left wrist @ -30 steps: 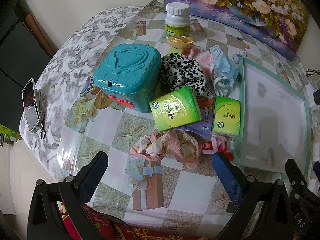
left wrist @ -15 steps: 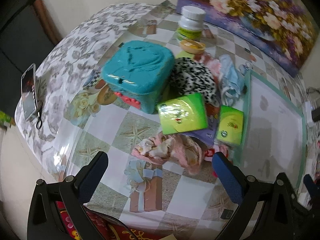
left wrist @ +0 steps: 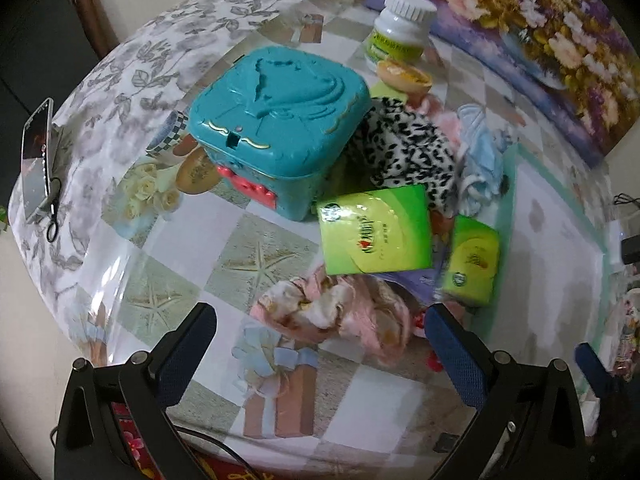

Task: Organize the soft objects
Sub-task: 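Grasp the pink floral cloth with the left tool while the right tool grasps the red plush toy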

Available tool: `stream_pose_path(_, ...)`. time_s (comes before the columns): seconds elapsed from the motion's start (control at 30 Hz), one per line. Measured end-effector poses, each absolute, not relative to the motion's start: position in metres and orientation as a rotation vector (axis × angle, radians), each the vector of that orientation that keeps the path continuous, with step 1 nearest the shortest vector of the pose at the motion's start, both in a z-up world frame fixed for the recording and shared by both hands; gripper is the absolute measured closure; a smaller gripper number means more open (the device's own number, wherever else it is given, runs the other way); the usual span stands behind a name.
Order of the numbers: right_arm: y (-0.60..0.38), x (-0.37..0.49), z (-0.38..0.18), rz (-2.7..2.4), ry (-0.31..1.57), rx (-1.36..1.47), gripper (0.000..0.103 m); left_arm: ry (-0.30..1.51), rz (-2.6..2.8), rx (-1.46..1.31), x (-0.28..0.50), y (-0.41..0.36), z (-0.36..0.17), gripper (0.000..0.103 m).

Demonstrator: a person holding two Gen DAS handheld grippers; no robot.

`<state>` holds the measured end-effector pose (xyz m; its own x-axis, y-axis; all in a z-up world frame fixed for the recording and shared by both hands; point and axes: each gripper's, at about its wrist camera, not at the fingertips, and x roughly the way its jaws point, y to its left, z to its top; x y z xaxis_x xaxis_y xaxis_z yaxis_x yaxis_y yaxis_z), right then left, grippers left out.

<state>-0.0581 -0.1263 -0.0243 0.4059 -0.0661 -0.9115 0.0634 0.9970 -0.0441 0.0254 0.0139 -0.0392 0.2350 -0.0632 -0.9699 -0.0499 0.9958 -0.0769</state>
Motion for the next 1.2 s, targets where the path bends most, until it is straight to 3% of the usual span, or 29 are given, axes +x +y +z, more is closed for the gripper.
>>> stream_pose_path(0.13, -0.121, -0.056, -0.026, -0.052, 1.147, -0.013, 0.003, 1.363, -0.003, -0.089, 0.028, 0.013, -0.049, 0.006)
stream_pose_path(0.2, -0.117, -0.053, -0.027, -0.023, 1.151, -0.009, 0.007, 1.379, 0.002, -0.103, 0.03, 0.014, -0.053, 0.015)
stream_pose_path(0.33, -0.107, -0.048, -0.032, 0.036, 1.161, -0.015, 0.019, 1.407, 0.003, -0.142, 0.035, 0.019, -0.061, 0.024)
stream_pose_path(0.7, -0.082, -0.041, -0.042, 0.182, 1.176, -0.063, 0.049, 1.452, 0.004, -0.199, 0.039, 0.038, -0.073, 0.072)
stream_pose_path(0.93, -0.071, -0.038, -0.048, 0.245, 1.194, -0.078, 0.06, 1.455, 0.046, -0.234, 0.032, 0.066, -0.081, 0.075)
stream_pose_path(1.2, -0.062, -0.033, -0.064, 0.244, 1.248, -0.123, 0.06, 1.466, 0.049, -0.239, 0.035, 0.079, -0.087, 0.075)
